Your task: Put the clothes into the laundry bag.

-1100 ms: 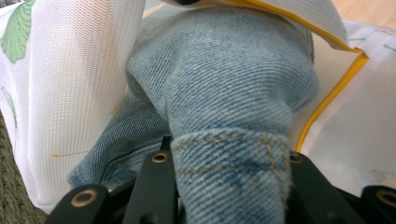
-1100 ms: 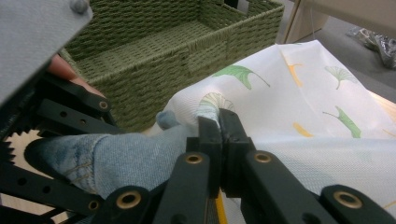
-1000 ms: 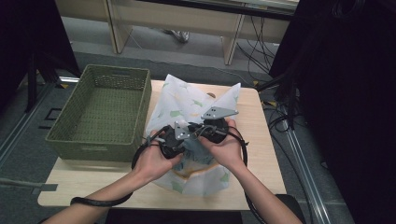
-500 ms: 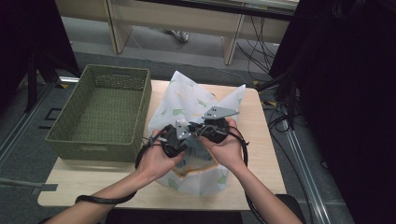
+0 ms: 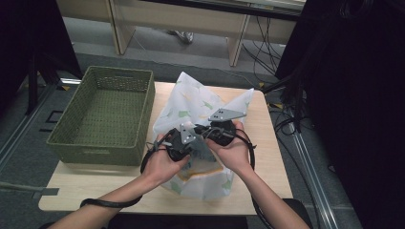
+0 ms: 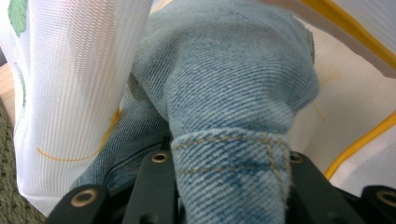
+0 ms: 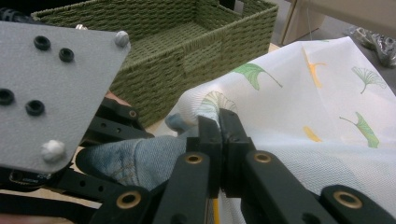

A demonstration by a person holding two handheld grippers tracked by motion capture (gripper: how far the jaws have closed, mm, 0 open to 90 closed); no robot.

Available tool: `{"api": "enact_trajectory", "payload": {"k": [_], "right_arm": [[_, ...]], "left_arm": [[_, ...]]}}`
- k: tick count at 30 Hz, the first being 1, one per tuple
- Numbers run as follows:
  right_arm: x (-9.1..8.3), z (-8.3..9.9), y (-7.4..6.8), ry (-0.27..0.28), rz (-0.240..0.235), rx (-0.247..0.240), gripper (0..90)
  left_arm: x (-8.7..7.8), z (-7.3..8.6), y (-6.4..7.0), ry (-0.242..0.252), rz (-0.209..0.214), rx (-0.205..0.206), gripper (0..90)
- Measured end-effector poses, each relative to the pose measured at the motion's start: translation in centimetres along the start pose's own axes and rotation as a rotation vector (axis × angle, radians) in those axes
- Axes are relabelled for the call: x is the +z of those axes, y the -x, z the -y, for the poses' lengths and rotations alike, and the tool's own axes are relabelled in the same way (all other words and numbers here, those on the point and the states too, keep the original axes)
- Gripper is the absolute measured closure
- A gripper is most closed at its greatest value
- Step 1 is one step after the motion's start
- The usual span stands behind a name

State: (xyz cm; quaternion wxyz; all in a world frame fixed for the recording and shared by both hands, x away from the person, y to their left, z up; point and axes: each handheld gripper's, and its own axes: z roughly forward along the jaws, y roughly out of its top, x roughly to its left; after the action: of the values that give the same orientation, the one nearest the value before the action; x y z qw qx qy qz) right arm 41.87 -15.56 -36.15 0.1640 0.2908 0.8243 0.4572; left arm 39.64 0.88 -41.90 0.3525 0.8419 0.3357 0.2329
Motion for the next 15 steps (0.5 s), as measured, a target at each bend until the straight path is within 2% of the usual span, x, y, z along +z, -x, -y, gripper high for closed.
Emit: {"api": "enact_trajectory", "payload": {"k": [5,15], "right_arm": [[-0.02,-0.03,0.06,0.004,-0.001,-0.002,90.0],[-0.09,-0.04,0.13,0.007,-0.001,0.003,90.0]], "left_arm": [[0.4,0.14,0.08,0.017,-0.014,0.011,69.6],[0.94,0.13,-0.1,0.039,-0.029,0.008,69.6]]}}
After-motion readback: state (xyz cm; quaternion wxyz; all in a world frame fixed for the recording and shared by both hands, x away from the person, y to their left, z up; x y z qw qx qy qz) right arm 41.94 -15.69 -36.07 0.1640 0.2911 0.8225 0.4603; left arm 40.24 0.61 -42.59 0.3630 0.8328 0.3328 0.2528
